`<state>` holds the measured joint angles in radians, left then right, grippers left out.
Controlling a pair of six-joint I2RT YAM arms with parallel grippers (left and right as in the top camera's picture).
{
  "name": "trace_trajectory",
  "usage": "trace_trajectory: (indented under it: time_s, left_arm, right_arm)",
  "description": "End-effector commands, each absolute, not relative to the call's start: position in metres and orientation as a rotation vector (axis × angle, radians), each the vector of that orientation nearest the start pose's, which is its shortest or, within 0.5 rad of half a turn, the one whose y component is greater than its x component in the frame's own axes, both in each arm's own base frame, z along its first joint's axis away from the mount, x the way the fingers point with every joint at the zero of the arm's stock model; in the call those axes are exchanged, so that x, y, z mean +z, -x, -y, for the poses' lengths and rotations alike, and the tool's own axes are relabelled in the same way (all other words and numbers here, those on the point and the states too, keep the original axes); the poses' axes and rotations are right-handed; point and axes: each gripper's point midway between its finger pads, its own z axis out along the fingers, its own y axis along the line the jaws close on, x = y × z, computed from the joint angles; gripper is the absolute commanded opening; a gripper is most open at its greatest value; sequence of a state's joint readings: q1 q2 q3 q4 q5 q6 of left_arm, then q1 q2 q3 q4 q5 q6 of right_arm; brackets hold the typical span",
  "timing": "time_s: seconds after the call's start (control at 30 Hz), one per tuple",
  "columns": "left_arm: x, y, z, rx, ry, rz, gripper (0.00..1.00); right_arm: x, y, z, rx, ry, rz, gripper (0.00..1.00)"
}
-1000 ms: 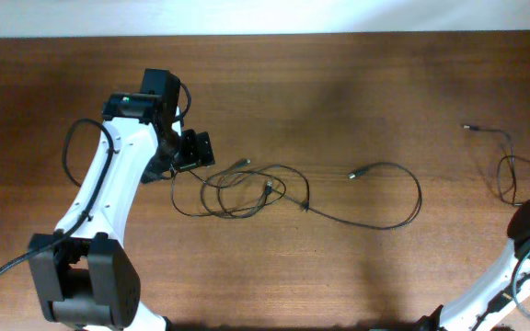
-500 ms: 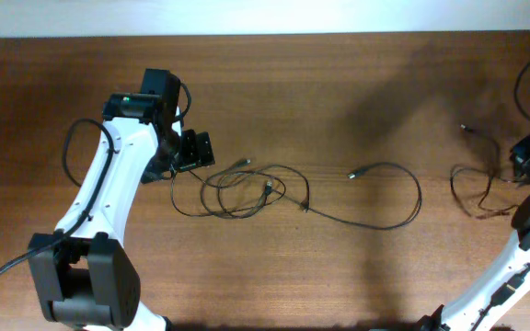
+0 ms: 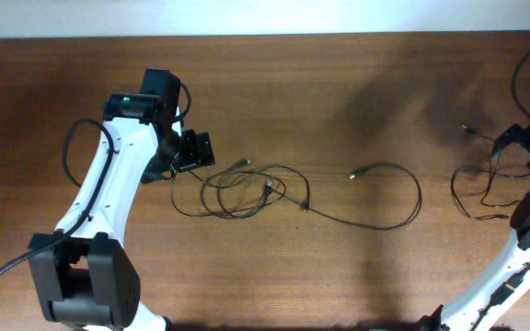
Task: Untangle cables
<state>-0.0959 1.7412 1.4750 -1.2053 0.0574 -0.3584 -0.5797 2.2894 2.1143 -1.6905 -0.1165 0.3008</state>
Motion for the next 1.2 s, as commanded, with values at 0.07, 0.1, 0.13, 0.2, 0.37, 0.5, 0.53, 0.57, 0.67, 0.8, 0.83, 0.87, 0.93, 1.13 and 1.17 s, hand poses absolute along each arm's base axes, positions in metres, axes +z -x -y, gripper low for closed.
trace_trajectory:
  time_s: [0.07,0.1,0.13,0.2,0.37,0.5,0.53,0.57,0.67,0.8,0.83,0.87,0.93,1.13,1.17]
  left_arm:
    - [0.121,-0.337,0.045,-0.138,0.376,-3.041,0.99]
    - [0.121,-0.337,0.045,-0.138,0.376,-3.041,0.99]
    - [0.121,-0.337,0.045,-0.138,0.376,-3.041,0.99]
    - [0.121,-0.337,0.045,-0.138,0.376,-3.041,0.99]
    - [0.121,-0.337,0.045,-0.138,0.376,-3.041,0.99]
    - [0.121,-0.337,0.045,-0.138,0.376,-3.041,0.99]
    - [0.121,-0.337,0.045,-0.138,0.376,-3.041,0.99]
    - [0.121,-0.337,0.045,-0.138,0.376,-3.041,0.99]
    - [0.121,-0.337,0.045,-0.138,0.376,-3.041,0.99]
    - [0.121,-0.337,0.045,-0.138,0.376,-3.041,0.99]
    - [0.121,-0.337,0.045,-0.138,0.376,-3.041,0.99]
    - [0.121,-0.337,0.045,-0.138,0.376,-3.041,0.99]
    - [0.121,-0.337,0.045,-0.138,0.376,-3.041,0.99]
    - [0.121,-0.337,0.045,-0.138,0.376,-3.041,0.99]
    - [0.121,-0.337,0.045,-0.138,0.376,-3.041,0.99]
  right_arm:
    - [0.065,-0.313,0.105,0.453,-1.306,-3.334,0.99]
    - [0.057,-0.309,0.087,0.443,-1.244,-3.399,0.98]
    - [0.052,-0.311,0.075,0.425,-1.182,-3.433,0.99]
    - [0.048,-0.315,0.049,0.379,-1.039,-3.495,0.99]
    - [0.051,-0.319,-0.021,0.204,-0.599,-3.606,0.99]
    - [0.069,-0.325,-0.066,0.163,-0.355,-3.540,0.99]
    - [0.077,-0.324,-0.077,0.160,-0.289,-3.521,0.99]
    - [0.084,-0.322,-0.082,0.145,-0.249,-3.508,0.99]
    - [0.112,-0.315,-0.090,0.103,-0.151,-3.448,0.98]
    - [0.124,-0.310,-0.103,0.102,-0.070,-3.417,0.98]
    - [0.121,-0.307,-0.106,0.097,-0.053,-3.424,0.98]
    - [0.119,-0.303,-0.109,0.088,-0.032,-3.438,0.98]
    - [0.112,-0.294,-0.115,0.068,0.011,-3.464,0.98]
    - [0.097,-0.279,-0.137,0.114,0.096,-3.494,0.98]
    - [0.096,-0.279,-0.146,0.178,0.099,-3.493,0.98]
